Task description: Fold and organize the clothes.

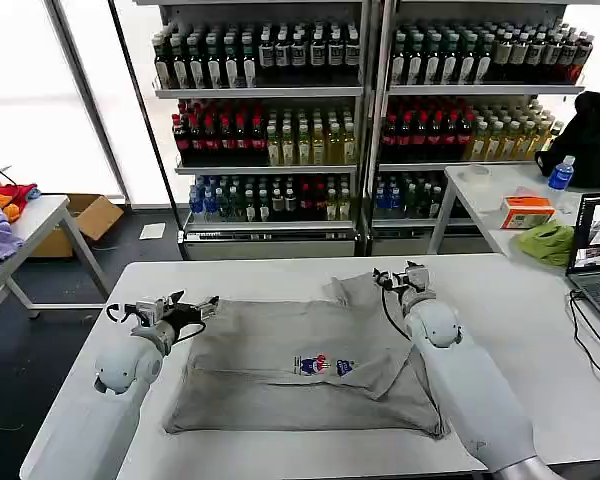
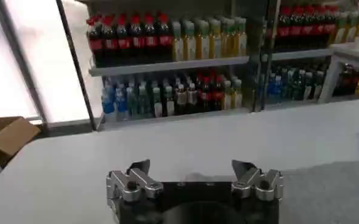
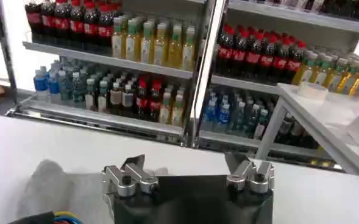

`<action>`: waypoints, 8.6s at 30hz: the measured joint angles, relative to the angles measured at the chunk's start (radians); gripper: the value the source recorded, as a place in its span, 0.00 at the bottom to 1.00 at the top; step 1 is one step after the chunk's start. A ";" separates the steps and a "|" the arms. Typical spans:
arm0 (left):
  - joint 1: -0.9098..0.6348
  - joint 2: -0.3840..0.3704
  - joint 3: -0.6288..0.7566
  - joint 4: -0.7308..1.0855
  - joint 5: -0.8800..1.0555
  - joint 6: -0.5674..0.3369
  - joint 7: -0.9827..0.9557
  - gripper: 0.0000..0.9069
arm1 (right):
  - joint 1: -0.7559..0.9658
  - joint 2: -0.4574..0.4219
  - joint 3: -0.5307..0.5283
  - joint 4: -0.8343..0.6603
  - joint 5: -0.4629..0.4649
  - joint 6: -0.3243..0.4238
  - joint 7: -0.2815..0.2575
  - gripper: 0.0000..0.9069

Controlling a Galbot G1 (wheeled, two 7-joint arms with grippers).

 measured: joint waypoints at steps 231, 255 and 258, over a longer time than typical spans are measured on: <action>0.611 -0.274 -0.405 -0.402 0.083 -0.103 0.026 0.00 | -0.739 -0.131 0.212 0.882 0.098 0.119 0.137 1.00; 0.613 0.048 -0.702 -0.439 0.072 -0.066 0.029 0.00 | -0.729 -0.132 0.237 0.892 0.095 0.120 0.154 1.00; 0.611 0.031 -0.648 -0.480 0.091 -0.049 0.011 0.00 | -0.738 -0.131 0.244 0.901 0.087 0.122 0.155 1.00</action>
